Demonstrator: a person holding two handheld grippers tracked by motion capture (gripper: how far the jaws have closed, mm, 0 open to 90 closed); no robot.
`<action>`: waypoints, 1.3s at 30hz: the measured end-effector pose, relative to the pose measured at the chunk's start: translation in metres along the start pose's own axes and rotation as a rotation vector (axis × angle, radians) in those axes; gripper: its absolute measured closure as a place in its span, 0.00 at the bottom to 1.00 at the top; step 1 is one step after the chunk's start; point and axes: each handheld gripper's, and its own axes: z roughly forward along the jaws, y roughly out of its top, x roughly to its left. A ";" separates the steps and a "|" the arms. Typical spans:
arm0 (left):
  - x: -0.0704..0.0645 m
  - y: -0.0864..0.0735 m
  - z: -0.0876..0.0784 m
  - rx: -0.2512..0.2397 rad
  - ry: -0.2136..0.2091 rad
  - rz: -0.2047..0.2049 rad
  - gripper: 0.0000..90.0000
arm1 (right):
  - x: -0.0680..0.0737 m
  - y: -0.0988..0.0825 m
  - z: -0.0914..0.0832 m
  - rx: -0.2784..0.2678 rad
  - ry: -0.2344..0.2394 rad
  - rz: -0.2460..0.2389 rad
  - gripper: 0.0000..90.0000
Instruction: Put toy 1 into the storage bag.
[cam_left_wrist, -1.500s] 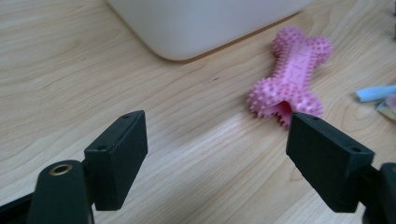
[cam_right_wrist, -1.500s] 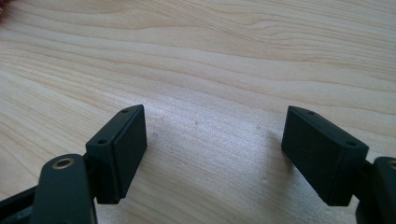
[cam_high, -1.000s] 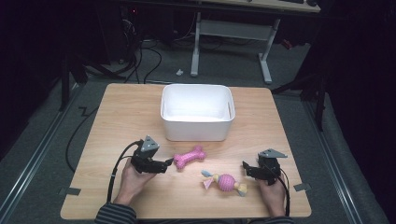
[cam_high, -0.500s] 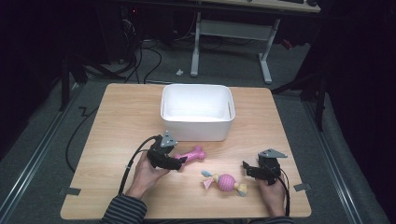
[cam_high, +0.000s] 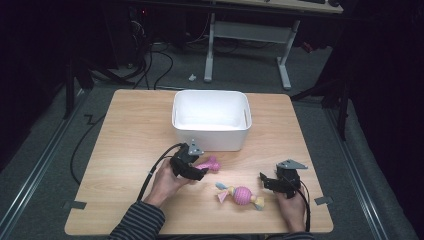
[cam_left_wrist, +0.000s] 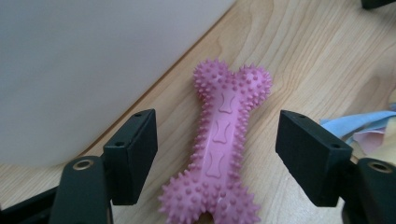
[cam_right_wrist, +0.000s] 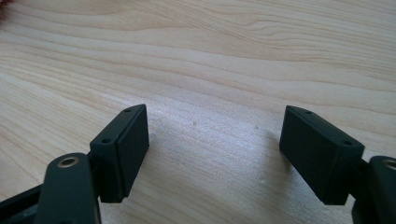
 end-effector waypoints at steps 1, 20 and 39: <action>-0.001 0.002 0.005 0.012 0.000 0.005 0.36 | 0.000 0.000 0.000 0.000 -0.001 -0.002 0.27; 0.001 0.000 0.028 0.067 -0.022 0.026 0.53 | 0.000 0.000 0.000 0.001 -0.001 0.001 0.27; 0.001 -0.001 0.033 0.096 -0.040 0.056 0.61 | 0.000 0.000 0.000 0.000 0.000 -0.002 0.27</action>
